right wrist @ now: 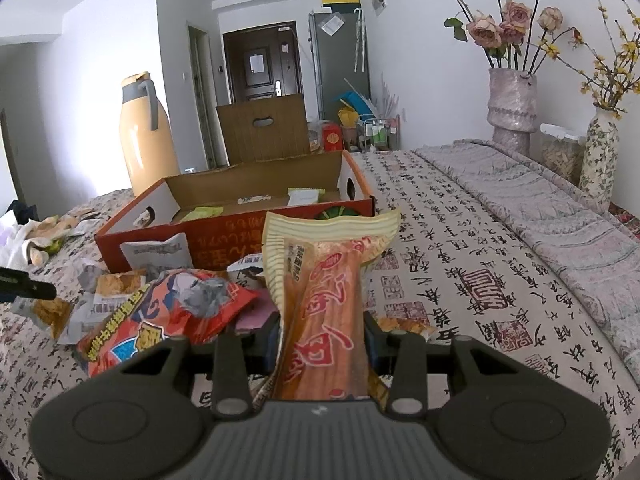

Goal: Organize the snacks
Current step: 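Lift the cracker packet with the left gripper, adjusting its hold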

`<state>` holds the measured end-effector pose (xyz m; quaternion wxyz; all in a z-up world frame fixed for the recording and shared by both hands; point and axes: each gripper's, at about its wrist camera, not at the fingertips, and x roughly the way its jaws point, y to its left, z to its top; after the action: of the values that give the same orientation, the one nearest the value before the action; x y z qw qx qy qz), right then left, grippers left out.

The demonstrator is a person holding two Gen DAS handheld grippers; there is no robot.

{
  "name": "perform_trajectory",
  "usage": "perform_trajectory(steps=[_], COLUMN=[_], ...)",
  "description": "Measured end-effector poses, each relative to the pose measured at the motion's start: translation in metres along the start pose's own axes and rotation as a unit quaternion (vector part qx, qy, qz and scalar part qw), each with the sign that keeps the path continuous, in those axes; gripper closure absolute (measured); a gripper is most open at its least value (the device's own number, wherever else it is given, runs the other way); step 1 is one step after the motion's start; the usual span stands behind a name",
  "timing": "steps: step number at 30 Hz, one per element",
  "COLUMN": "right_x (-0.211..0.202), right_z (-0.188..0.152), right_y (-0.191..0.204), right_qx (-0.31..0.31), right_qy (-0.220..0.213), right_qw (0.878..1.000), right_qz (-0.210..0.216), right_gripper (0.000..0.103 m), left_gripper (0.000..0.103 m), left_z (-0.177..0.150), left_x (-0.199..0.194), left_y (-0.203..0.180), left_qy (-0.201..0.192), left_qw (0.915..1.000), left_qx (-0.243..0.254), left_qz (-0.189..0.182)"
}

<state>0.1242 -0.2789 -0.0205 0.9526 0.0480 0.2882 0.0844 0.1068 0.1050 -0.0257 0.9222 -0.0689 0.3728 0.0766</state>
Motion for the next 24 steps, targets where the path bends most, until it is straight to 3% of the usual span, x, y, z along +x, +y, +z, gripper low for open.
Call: perform_trajectory(steps=[9, 15, 17, 19, 20, 21, 24], right_x=[0.004, 0.007, 0.007, 0.008, 0.009, 0.009, 0.010], right_z=[-0.001, -0.002, -0.002, -0.003, -0.003, -0.003, -0.003], right_y=[0.002, 0.001, 0.000, 0.000, 0.000, 0.000, 0.001], right_qx=[-0.002, -0.001, 0.000, 0.000, 0.000, 0.000, 0.001], right_qy=[0.007, 0.011, 0.012, 0.013, 0.014, 0.014, 0.014], right_qw=[1.000, 1.000, 1.000, 1.000, 1.000, 1.000, 1.000], right_qz=[-0.001, -0.002, -0.002, -0.002, -0.001, 0.000, 0.002], right_gripper=[0.064, 0.064, 0.064, 0.064, 0.064, 0.064, 0.064], left_gripper=[0.033, 0.033, 0.038, 0.061, 0.065, 0.079, 0.079], left_z=[-0.007, -0.008, -0.009, -0.010, -0.010, -0.010, -0.012], left_x=[0.023, 0.032, 0.032, 0.030, 0.028, 0.027, 0.024], left_y=[0.004, -0.002, -0.003, -0.006, -0.008, -0.009, -0.011], left_qy=[0.034, 0.041, 0.036, 0.030, 0.029, 0.029, 0.026], left_qw=[0.9991, 0.9985, 0.9985, 0.9988, 0.9989, 0.9988, 0.9988], left_qx=[0.007, 0.015, 0.016, 0.024, 0.029, 0.033, 0.038], left_qz=[0.026, 0.034, 0.036, 0.030, 0.023, 0.020, 0.015])
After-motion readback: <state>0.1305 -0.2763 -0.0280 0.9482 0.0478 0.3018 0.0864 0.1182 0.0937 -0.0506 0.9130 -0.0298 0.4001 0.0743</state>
